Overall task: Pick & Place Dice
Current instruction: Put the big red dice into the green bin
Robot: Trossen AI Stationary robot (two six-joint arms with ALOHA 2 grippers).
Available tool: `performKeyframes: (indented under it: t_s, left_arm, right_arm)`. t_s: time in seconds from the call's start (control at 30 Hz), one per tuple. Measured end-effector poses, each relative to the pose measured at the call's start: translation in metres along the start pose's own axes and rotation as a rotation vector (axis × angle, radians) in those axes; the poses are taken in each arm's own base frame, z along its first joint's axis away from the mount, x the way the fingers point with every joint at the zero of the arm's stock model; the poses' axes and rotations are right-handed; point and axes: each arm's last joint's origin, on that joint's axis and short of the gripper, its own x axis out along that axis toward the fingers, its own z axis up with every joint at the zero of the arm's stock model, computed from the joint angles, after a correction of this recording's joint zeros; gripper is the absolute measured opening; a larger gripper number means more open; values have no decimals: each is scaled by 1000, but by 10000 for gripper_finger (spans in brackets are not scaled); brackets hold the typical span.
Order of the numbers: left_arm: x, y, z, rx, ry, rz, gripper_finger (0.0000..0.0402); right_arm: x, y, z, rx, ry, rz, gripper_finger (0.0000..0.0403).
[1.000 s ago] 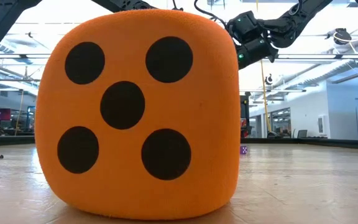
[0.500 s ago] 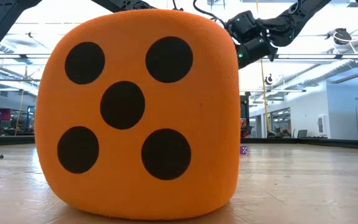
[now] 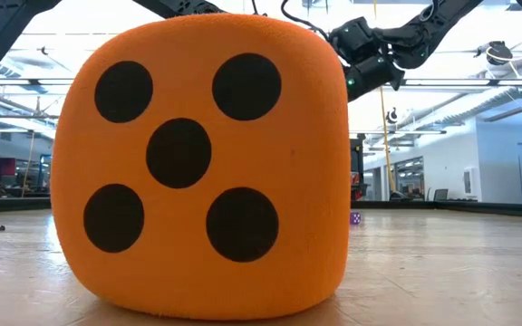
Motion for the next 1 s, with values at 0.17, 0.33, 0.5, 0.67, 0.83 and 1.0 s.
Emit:
performKeyframes:
  t_s: [0.17,0.33,0.5,0.67,0.83,1.0]
  left_arm:
    - [0,-1,-1,-9,11,0,400]
    - [-1,-2,-2,-31,26,-21,400]
    - [-1,-2,-2,-68,17,-29,400]
    - [-1,-3,-1,-89,17,-30,400]
    - [-4,-1,-1,-126,9,-71,400]
    - [-14,2,6,-166,0,-85,400]
  right_arm:
    - [-3,3,13,-39,-90,-30,0]
    - [-13,8,24,-54,-149,-41,0]
    - [-15,9,22,-29,-124,-18,0]
    - [-15,9,21,-27,-109,-9,0]
    - [-15,8,20,-27,-106,-6,0]
    - [-15,9,19,-26,-96,-3,0]
